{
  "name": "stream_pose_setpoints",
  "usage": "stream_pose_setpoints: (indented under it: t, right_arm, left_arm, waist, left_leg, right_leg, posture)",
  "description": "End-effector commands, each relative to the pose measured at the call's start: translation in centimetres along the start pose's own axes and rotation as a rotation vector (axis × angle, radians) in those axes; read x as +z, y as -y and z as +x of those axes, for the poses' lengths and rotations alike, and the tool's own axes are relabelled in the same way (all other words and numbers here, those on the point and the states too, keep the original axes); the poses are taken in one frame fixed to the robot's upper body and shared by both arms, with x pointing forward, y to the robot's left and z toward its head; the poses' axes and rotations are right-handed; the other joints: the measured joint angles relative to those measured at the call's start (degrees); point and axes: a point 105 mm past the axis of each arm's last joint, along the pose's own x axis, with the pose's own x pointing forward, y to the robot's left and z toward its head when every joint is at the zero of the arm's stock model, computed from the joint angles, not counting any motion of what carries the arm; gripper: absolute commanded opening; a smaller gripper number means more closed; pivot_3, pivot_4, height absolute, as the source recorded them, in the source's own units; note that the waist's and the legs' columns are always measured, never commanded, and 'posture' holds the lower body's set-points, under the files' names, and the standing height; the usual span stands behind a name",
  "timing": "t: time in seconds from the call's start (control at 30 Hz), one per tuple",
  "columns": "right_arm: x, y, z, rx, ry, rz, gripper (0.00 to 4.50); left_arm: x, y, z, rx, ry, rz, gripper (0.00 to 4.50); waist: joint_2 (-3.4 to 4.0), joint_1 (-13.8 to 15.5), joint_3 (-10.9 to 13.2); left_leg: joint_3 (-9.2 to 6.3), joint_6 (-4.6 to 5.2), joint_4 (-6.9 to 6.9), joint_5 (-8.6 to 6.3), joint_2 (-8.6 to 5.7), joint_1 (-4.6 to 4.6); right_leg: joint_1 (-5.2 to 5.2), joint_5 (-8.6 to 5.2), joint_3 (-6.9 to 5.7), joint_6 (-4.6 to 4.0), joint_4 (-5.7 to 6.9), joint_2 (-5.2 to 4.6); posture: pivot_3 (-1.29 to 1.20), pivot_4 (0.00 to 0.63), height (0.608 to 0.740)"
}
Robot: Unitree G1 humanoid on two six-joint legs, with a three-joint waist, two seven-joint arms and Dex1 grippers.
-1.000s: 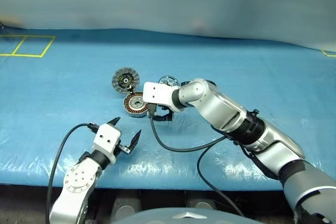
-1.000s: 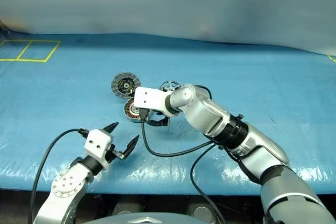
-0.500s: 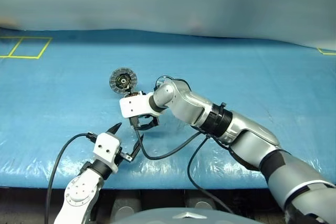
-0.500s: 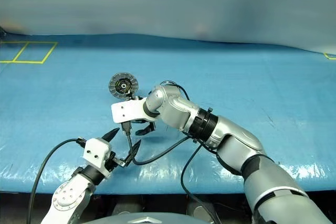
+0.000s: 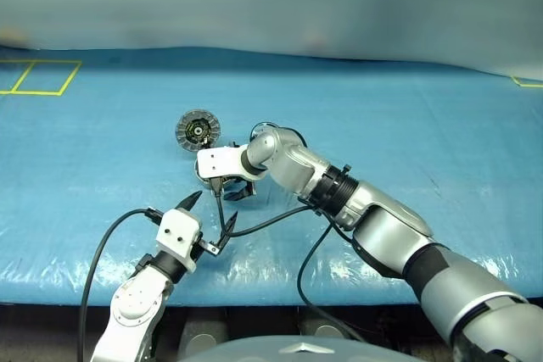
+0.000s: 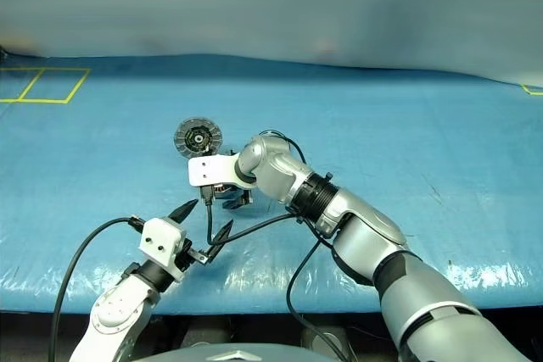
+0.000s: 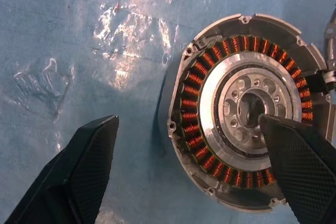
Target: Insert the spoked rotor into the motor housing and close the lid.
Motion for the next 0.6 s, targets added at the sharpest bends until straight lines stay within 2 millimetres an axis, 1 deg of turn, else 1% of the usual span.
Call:
stream_pose_setpoints:
  t: [0.03,0.07,0.17,0.33,0.37,0.47,0.6]
  right_arm:
    - [0.4,0.3,-0.1,0.013,-0.002,-0.027,4.48]
    - [0.1,0.1,0.1,0.022,-0.014,-0.028,4.48]
    - [-0.7,-0.4,0.7,0.044,-0.044,-0.031,3.91]
    - [-1.4,-1.0,1.2,0.065,-0.061,-0.016,2.27]
    - [-1.6,-1.1,1.2,0.069,-0.066,-0.013,2.06]
    - [-2.1,-1.8,1.3,0.091,-0.066,0.021,2.06]
    - [-2.6,-3.6,1.3,0.128,-0.055,0.078,2.06]
  left_arm:
    - [0.5,0.2,0.1,0.004,0.032,0.007,4.50]
    - [0.5,0.1,0.1,0.008,0.032,0.008,4.50]
    - [0.6,0.1,0.2,0.018,0.031,0.010,4.50]
    - [0.5,-0.1,0.1,0.029,0.027,0.012,4.50]
    - [0.6,-0.1,0.1,0.030,0.027,0.013,4.50]
    - [0.6,-0.2,0.1,0.032,0.026,0.015,4.50]
    - [0.6,-0.3,0.1,0.036,0.025,0.017,4.50]
  waist:
    - [0.00,0.00,0.00]
    - [0.00,0.00,0.00]
    - [0.01,0.04,0.00]
    - [0.00,0.09,-0.03]
    - [0.00,0.05,-0.05]
    - [0.07,-0.02,-0.11]
    - [0.02,0.29,-0.27]
  left_leg:
    - [0.00,0.00,0.00,0.00,0.01,0.01]
    - [0.00,0.00,0.01,0.00,0.02,0.01]
    - [0.00,-0.01,0.03,0.00,0.02,0.04]
    - [0.00,-0.02,0.08,-0.01,0.01,0.09]
    - [0.00,-0.02,0.07,-0.01,0.01,0.10]
    - [0.00,-0.02,0.07,-0.01,0.02,0.22]
    - [-0.01,-0.04,0.08,-0.02,0.01,0.22]
  right_leg:
    - [0.00,0.00,0.00,0.00,0.01,0.01]
    - [0.00,-0.01,0.00,-0.01,0.02,0.02]
    - [-0.01,-0.01,0.00,-0.01,0.04,0.02]
    - [-0.05,-0.02,0.00,-0.01,0.02,0.02]
    - [-0.04,-0.02,0.00,-0.01,0.02,0.02]
    - [-0.01,-0.02,0.00,-0.02,0.04,0.02]
    - [0.00,-0.02,0.00,-0.02,0.03,0.02]
  posture:
    - [0.00,0.150,0.740]
    - [0.00,0.150,0.740]
    - [0.00,0.150,0.740]
    - [0.00,0.150,0.740]
    - [0.00,0.150,0.740]
    - [0.00,0.150,0.740]
    - [0.00,0.150,0.740]
